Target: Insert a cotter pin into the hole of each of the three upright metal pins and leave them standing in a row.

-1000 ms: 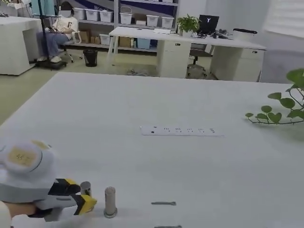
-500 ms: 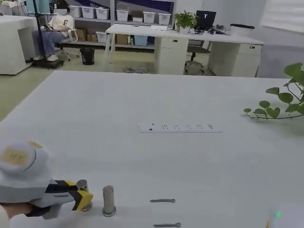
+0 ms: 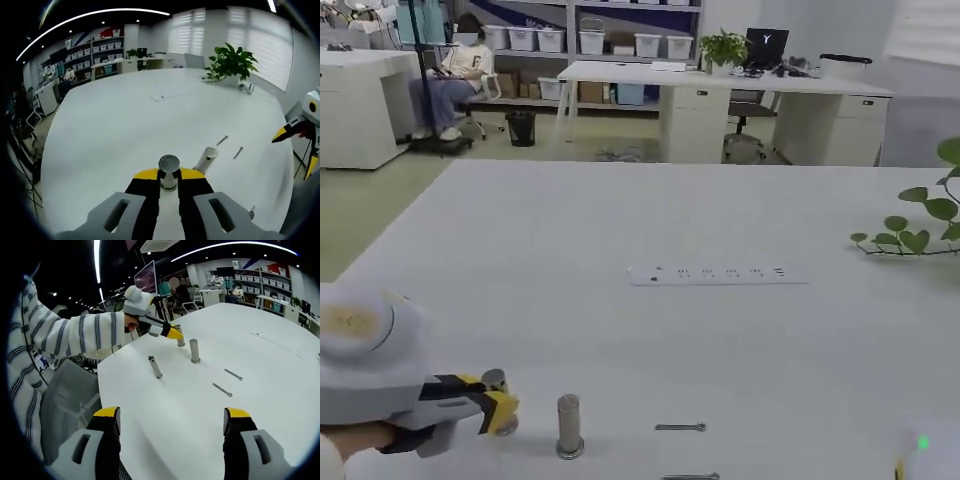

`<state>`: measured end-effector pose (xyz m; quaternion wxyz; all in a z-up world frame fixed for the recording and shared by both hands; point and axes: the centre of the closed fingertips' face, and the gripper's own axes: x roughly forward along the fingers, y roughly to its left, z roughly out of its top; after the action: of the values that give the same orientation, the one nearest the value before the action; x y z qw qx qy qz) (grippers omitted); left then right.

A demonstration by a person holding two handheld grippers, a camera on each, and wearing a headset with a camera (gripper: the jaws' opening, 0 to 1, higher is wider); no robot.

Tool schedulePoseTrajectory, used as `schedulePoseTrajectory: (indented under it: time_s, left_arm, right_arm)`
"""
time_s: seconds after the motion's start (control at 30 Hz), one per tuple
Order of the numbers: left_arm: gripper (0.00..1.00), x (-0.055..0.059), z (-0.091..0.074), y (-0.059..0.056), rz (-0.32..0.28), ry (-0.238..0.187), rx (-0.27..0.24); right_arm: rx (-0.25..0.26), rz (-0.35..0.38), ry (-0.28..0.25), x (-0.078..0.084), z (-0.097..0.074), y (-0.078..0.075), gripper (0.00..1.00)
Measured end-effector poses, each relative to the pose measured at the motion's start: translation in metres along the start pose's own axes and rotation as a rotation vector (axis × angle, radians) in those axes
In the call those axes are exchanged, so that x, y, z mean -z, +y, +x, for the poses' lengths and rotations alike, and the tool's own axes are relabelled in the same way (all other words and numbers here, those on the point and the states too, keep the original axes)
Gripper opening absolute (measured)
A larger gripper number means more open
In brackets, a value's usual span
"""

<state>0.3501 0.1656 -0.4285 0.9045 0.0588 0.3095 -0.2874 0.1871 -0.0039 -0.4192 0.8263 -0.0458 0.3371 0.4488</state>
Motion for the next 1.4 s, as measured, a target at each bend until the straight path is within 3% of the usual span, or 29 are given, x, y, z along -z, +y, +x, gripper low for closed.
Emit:
schedulePoseTrajectory:
  time_s: [0.23,0.6,0.87,1.1,1.3,1.4]
  left_arm:
    - [0.09,-0.001,-0.032,0.002,0.022,-0.008,-0.055]
    - [0.09,0.016,-0.076,-0.022,-0.025,-0.034,-0.126]
    - [0.09,0.044,-0.100,-0.046,-0.117,-0.042,-0.167]
    - [0.09,0.065,-0.119,-0.063,-0.098,-0.018,-0.188]
    - [0.09,0.087,-0.134,-0.079,-0.124,0.012,-0.198]
    - [0.09,0.095,-0.134,-0.086,-0.131,0.029,-0.186]
  right_arm:
    - [-0.004,-0.006,-0.011,-0.001,-0.001,0.003,0.83]
    - [-0.021,-0.005,-0.036,-0.002,0.000,0.008,0.83]
    - [-0.027,0.006,-0.026,0.008,0.001,0.012,0.83]
    - [-0.037,-0.009,-0.012,0.011,0.000,0.019,0.83]
    - [-0.034,-0.013,-0.019,0.008,-0.001,0.020,0.83]
    - [-0.035,-0.017,-0.022,0.007,-0.001,0.021,0.83]
